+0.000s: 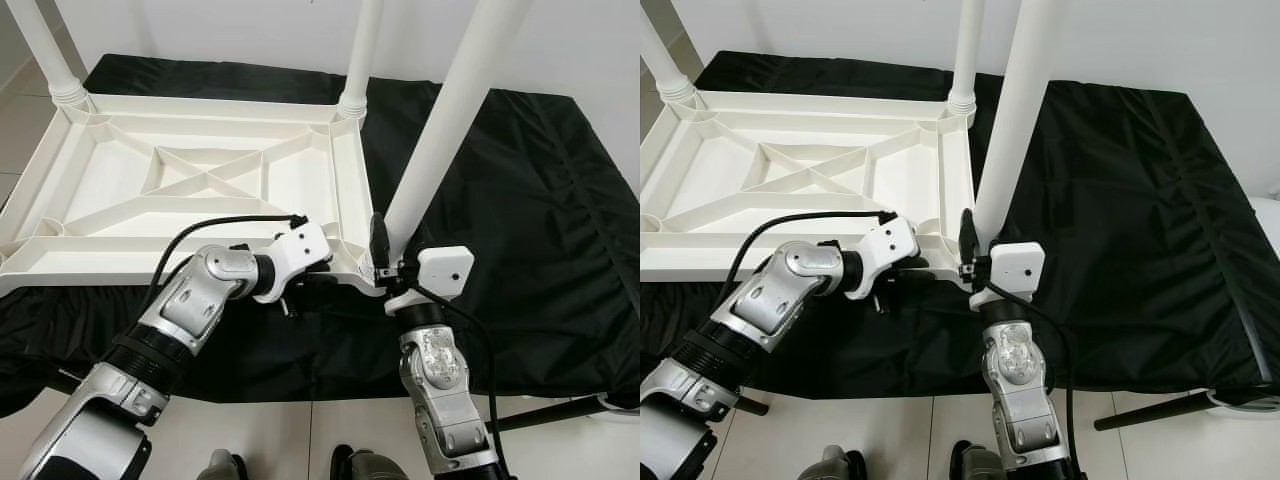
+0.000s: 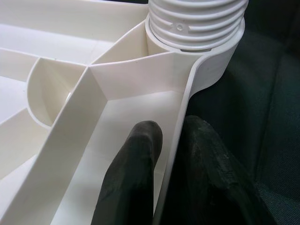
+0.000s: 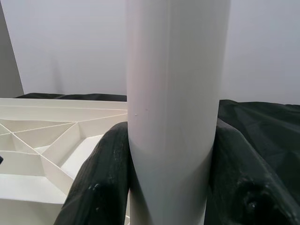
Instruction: Building children table
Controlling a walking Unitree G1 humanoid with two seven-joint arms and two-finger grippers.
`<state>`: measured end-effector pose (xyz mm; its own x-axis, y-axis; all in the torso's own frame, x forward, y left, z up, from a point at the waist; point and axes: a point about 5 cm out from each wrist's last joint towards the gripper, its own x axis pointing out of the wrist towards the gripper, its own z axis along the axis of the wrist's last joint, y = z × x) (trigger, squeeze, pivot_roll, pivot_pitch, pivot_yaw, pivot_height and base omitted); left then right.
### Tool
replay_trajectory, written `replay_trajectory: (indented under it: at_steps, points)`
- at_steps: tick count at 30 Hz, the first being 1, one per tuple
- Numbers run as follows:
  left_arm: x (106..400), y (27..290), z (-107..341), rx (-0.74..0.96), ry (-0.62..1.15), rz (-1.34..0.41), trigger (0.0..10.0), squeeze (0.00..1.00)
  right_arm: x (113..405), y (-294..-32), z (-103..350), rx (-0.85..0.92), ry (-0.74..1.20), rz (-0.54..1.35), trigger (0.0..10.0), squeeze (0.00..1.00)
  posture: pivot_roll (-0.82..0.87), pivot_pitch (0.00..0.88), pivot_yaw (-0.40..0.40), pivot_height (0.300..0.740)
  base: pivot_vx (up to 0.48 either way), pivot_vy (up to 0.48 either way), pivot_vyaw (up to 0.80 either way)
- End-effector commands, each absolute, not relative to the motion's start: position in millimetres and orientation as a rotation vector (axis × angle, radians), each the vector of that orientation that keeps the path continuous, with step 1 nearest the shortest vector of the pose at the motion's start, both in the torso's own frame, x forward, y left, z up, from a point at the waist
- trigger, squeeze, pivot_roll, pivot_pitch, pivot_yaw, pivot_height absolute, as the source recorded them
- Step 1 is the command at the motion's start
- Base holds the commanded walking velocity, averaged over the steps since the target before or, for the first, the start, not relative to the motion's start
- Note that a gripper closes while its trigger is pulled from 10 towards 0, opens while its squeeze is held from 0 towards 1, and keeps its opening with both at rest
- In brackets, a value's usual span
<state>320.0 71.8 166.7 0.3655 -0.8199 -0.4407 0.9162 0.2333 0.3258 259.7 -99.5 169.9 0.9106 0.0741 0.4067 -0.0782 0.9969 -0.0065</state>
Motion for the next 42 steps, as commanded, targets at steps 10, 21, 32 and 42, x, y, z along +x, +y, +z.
replay_trajectory:
  at_steps: [10, 21, 32, 42]
  points:
    - [319.7, 70.3, 180.7, 0.614, 0.129, -1.232, 10.0, 0.0, 258.0, -115.5, 129.4, 0.044, -0.205, -0.081, 10.0, 0.0, -0.04, 0.142, -0.016, 0.74, 0.0, 0.0, 0.0]
    - [320.0, 70.2, 181.2, 0.616, 0.129, -1.234, 10.0, 0.0, 259.0, -120.3, 130.8, 0.084, -0.205, -0.115, 10.0, 0.0, -0.05, 0.145, -0.013, 0.74, 0.0, 0.0, 0.0]
    - [320.2, 69.9, 181.6, 0.615, 0.128, -1.233, 10.0, 0.0, 258.8, -121.7, 130.3, 0.074, -0.203, -0.12, 10.0, 0.0, -0.05, 0.148, -0.014, 0.74, 0.0, 0.0, 0.0]
    - [319.9, 70.5, 181.8, 0.615, 0.128, -1.231, 10.0, 0.0, 258.1, -119.7, 132.3, 0.074, -0.217, -0.101, 10.0, 0.89, -0.05, 0.15, -0.014, 0.74, 0.0, 0.0, 0.0]
